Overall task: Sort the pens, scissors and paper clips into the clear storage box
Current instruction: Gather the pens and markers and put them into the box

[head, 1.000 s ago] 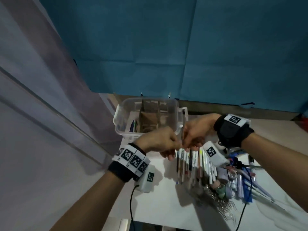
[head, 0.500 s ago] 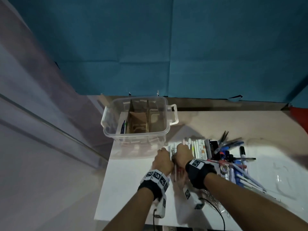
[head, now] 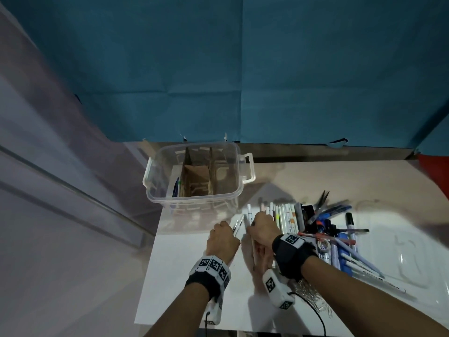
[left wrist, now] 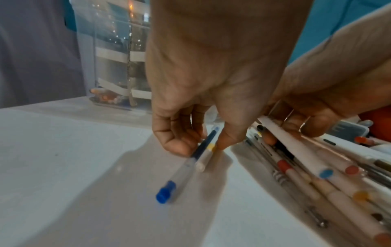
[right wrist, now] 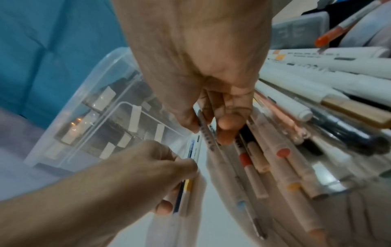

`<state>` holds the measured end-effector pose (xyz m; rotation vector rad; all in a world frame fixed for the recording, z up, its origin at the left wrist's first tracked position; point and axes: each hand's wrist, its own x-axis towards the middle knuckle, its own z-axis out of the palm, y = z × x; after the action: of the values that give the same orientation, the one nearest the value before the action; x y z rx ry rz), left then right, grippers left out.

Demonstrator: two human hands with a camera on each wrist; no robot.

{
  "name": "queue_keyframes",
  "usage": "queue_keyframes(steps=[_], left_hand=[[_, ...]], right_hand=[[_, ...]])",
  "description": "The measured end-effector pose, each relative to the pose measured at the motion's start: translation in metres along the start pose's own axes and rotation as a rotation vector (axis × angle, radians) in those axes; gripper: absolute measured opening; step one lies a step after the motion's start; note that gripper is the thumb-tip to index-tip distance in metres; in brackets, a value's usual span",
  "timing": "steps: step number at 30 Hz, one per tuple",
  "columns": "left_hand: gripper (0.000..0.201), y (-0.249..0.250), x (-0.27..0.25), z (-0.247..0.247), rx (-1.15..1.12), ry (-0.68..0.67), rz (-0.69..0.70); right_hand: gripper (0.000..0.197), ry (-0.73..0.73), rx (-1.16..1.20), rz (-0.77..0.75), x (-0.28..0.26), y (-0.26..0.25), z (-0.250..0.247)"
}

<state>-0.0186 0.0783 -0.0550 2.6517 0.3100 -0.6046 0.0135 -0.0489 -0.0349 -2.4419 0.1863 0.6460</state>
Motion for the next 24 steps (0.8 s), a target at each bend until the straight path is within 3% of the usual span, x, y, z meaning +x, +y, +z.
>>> queue_keyframes(steps=[6, 11, 14, 18, 20, 24], left_hand=[[0.029, -0.009, -0.001, -0.001, -0.065, -0.025, -0.034], [0.024, -0.012, -0.004, -0.004, -0.022, -0.069, -0.026], [0.014, -0.009, -0.009, -0.02, -0.111, -0.106, 0.046], [0.006, 0.01, -0.035, -0.067, -0.409, -0.156, 0.164], [0.005, 0.02, -0.05, -0.1, -0.485, -0.141, 0.255], [0.014, 0.017, -0.055, -0.166, -0.636, -0.01, 0.371]], right_hand=[[0.018, -0.041, -0.191, -0.064, -0.013, -0.008, 0.023], [0.02, -0.098, -0.126, -0.038, -0.014, -0.012, 0.016], [0.019, -0.111, 0.065, 0.016, -0.011, 0.002, -0.012], [0.014, -0.165, 0.455, 0.042, -0.017, 0.018, -0.073], [0.008, -0.126, 0.527, 0.002, -0.023, 0.013, -0.103], [0.017, 0.062, 0.557, -0.076, -0.018, -0.014, -0.147]])
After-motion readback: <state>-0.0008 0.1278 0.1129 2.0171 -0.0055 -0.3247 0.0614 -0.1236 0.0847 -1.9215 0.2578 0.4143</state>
